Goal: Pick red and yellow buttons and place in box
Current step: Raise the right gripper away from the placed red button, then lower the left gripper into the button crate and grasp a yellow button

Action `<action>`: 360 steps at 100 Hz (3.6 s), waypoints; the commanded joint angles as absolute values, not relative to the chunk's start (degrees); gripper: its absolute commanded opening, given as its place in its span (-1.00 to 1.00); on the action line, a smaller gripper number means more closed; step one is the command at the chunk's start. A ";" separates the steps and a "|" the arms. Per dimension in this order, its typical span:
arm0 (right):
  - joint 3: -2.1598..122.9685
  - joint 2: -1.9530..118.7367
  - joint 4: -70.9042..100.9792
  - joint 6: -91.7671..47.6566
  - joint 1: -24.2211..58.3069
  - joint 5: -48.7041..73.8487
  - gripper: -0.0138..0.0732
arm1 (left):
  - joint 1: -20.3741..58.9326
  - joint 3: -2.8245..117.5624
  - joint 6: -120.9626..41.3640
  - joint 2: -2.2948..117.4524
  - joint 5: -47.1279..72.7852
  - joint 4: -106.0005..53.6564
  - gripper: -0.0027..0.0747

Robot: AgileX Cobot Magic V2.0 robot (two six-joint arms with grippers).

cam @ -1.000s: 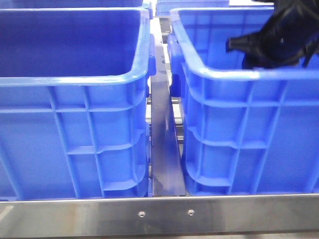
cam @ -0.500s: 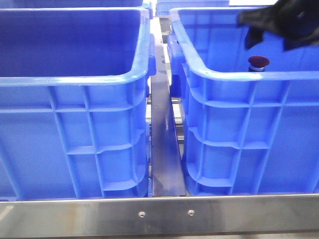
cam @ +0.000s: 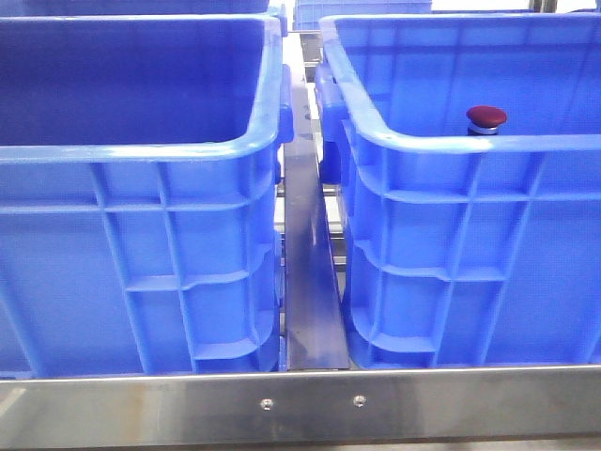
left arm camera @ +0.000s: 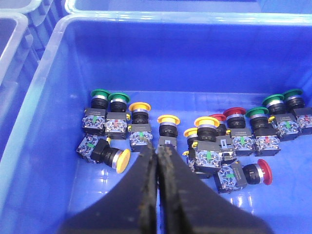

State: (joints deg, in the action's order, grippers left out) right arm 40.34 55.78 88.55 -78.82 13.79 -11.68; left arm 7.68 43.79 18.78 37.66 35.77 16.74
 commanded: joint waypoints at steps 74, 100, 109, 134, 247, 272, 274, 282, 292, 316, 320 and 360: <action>31.39 40.26 110.07 -100.77 13.56 -10.43 -0.85 | 7.63 45.13 19.36 37.56 31.38 17.27 -0.98; 31.39 40.26 110.07 -100.77 13.56 -10.38 -0.84 | 7.63 45.13 19.36 37.56 31.38 17.27 -0.97; 31.39 40.26 110.07 -100.77 13.56 -10.31 -0.84 | 7.63 45.13 19.36 37.56 31.38 17.27 -0.84; 31.39 40.26 110.07 -100.77 13.56 -9.80 -0.84 | 7.63 45.13 19.24 38.77 31.38 15.84 0.40; 31.39 40.26 110.07 -100.77 13.56 -9.51 -0.84 | 13.99 62.03 10.53 86.13 30.66 7.77 0.53; 31.39 40.26 110.07 -100.77 13.56 -9.51 -0.84 | 13.99 62.03 10.53 89.35 28.28 8.36 0.53; 31.39 40.26 110.07 -100.77 13.56 -9.51 -0.84 | 13.99 62.03 10.53 89.70 28.23 8.36 0.53; 31.39 40.26 110.07 -100.77 13.56 -9.51 -0.84 | 13.99 62.03 10.53 90.40 27.49 8.36 0.53; 31.39 40.26 110.07 -100.77 13.56 -9.51 -0.84 | 13.99 62.03 10.53 91.23 27.37 8.36 0.53; 31.39 40.26 110.07 -100.77 13.56 -9.51 -0.84 | 13.99 62.03 10.53 92.21 27.48 8.01 0.53; 31.39 40.26 110.07 -100.77 13.56 -9.51 -0.84 | 13.99 62.03 10.53 92.21 27.56 7.88 0.53; 31.39 40.26 110.07 -100.77 13.56 -9.51 -0.84 | 13.99 62.03 10.53 90.74 27.93 7.53 -0.93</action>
